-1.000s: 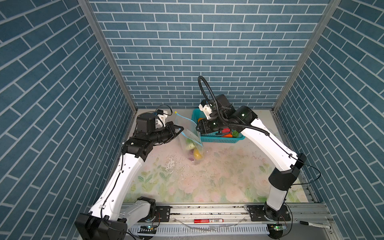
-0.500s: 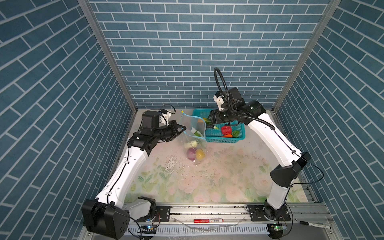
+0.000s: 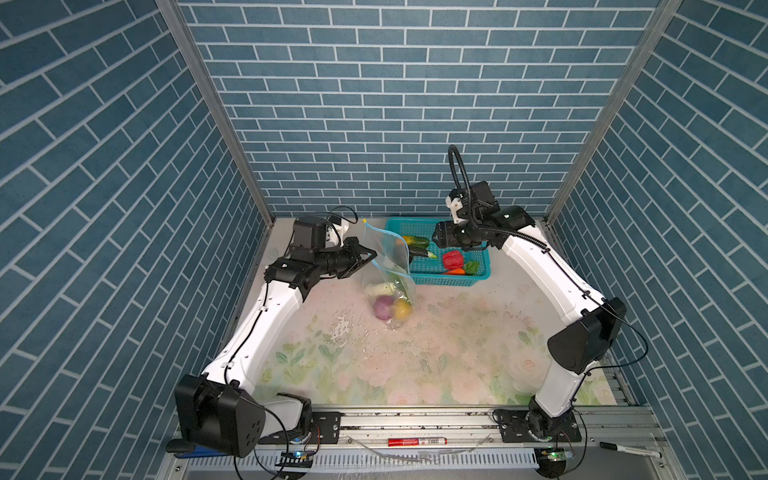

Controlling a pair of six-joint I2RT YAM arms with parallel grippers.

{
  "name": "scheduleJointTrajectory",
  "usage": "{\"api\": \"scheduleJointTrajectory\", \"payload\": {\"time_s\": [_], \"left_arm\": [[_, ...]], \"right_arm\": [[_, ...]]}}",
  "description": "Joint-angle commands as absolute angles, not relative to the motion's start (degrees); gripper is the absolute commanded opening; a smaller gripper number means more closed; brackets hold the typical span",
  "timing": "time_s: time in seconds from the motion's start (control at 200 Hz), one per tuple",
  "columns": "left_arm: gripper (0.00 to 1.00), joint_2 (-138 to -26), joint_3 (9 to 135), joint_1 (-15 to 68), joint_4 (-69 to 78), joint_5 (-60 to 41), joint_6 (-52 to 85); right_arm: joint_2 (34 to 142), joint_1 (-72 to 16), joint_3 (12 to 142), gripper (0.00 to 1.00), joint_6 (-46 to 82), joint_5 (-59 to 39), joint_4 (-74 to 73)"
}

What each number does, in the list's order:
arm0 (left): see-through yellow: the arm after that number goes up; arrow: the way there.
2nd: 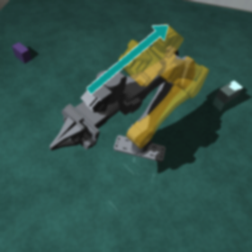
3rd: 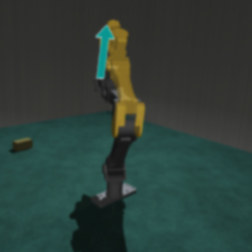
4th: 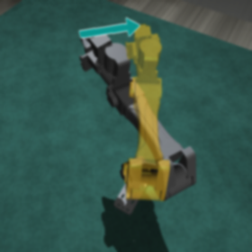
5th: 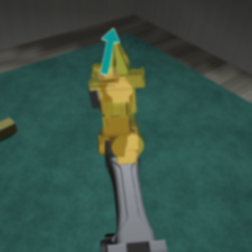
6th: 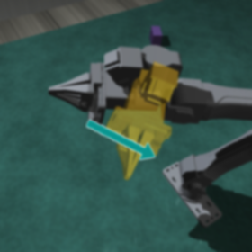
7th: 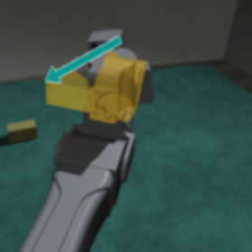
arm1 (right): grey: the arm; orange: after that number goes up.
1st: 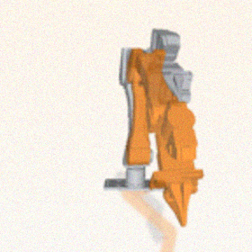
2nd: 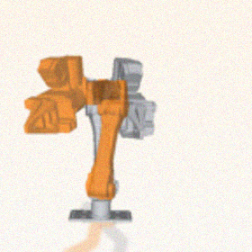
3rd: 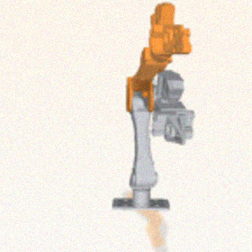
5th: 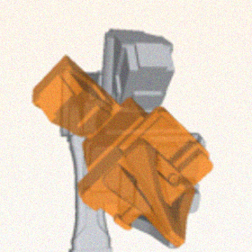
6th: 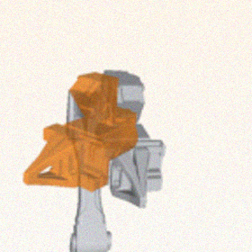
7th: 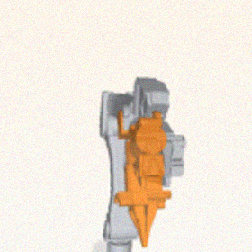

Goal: Place the food in the zip-top bag and seal the zipper
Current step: 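Move the right gripper over the basket toward the red pepper, then lower the right gripper and close it on the red pepper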

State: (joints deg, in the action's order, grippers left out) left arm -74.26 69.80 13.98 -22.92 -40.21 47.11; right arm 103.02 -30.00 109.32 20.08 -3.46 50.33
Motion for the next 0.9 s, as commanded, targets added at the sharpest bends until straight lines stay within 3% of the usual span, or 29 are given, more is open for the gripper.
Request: {"api": "scheduleJointTrajectory", "payload": {"time_s": [0.0, 0.085, 0.19, 0.895], "left_arm": [[0.00, -74.72, 70.54, 14.51, -23.47, -40.61, 45.73], [0.00, -74.72, 70.58, 14.68, -23.48, -40.60, 45.44], [0.00, -74.71, 70.50, 14.67, -23.64, -40.52, 45.17], [0.00, -73.72, 68.34, 14.74, -22.86, -40.34, 45.35]], "right_arm": [[104.68, -26.61, 106.19, 0.75, 19.42, -1.83, 46.78], [107.38, -24.27, 105.71, 0.76, 20.00, -1.85, 46.09], [110.64, -22.55, 106.08, 0.88, 22.04, -2.49, 45.59], [129.42, -21.67, 113.12, 0.85, 27.31, -4.71, 44.27]]}}
